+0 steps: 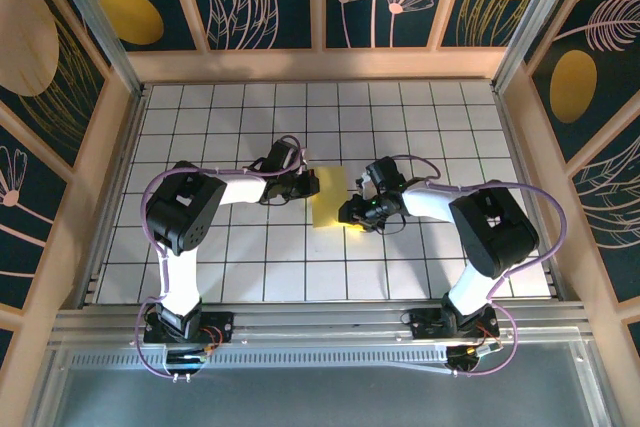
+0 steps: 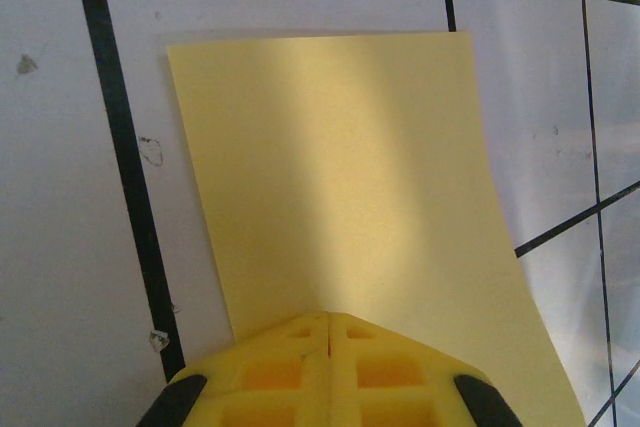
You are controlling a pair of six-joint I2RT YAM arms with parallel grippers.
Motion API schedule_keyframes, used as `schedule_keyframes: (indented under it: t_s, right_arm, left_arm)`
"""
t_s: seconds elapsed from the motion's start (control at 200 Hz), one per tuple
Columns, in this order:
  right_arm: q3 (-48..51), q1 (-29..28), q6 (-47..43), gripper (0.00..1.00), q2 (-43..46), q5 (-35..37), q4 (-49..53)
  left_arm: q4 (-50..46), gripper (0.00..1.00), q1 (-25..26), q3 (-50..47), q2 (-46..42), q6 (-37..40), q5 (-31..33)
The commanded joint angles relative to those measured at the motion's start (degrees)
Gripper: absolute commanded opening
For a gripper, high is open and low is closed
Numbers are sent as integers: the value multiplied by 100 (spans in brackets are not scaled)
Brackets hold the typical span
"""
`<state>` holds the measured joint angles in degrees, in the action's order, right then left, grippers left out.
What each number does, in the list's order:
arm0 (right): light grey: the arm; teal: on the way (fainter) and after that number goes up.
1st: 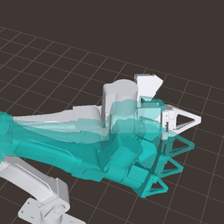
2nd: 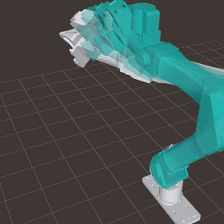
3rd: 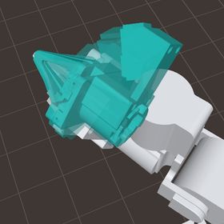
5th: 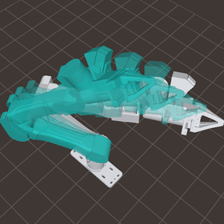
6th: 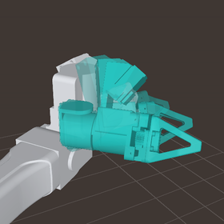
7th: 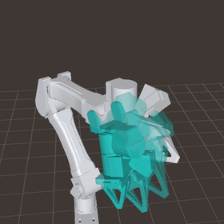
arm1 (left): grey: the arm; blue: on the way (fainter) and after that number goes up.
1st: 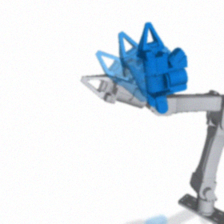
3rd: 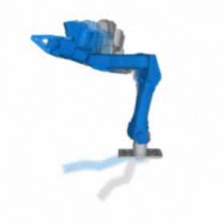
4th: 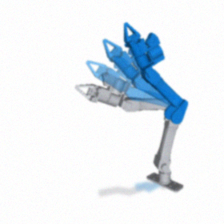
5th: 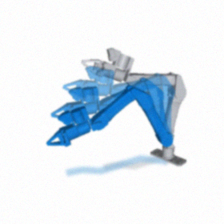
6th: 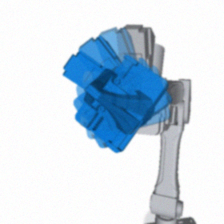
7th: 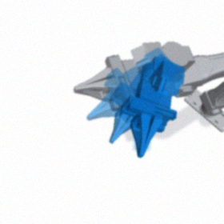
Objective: Fold a paper plane with a square sheet of paper (fold left side to right side)
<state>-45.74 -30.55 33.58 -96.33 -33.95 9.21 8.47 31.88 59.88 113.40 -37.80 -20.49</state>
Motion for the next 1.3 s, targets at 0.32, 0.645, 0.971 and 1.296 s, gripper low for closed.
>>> schedule_keyframes:
  t_s: [0.32,0.645,0.971,1.296]
  right_arm:
    - [-137,-39,-148,38,210,275,531]
    - [-286,39,-355,40,264,488,865]
    - [-269,188,-484,43,396,548,995]
    - [-287,206,-502,43,325,556,958]
  left_arm:
    - [-384,0,64,-186,61,-7,19]
    - [-313,2,63,37,-222,-21,-360]
    - [-679,8,64,-128,-878,47,-206]
    - [-627,1,240,-799,-1086,-160,-484]
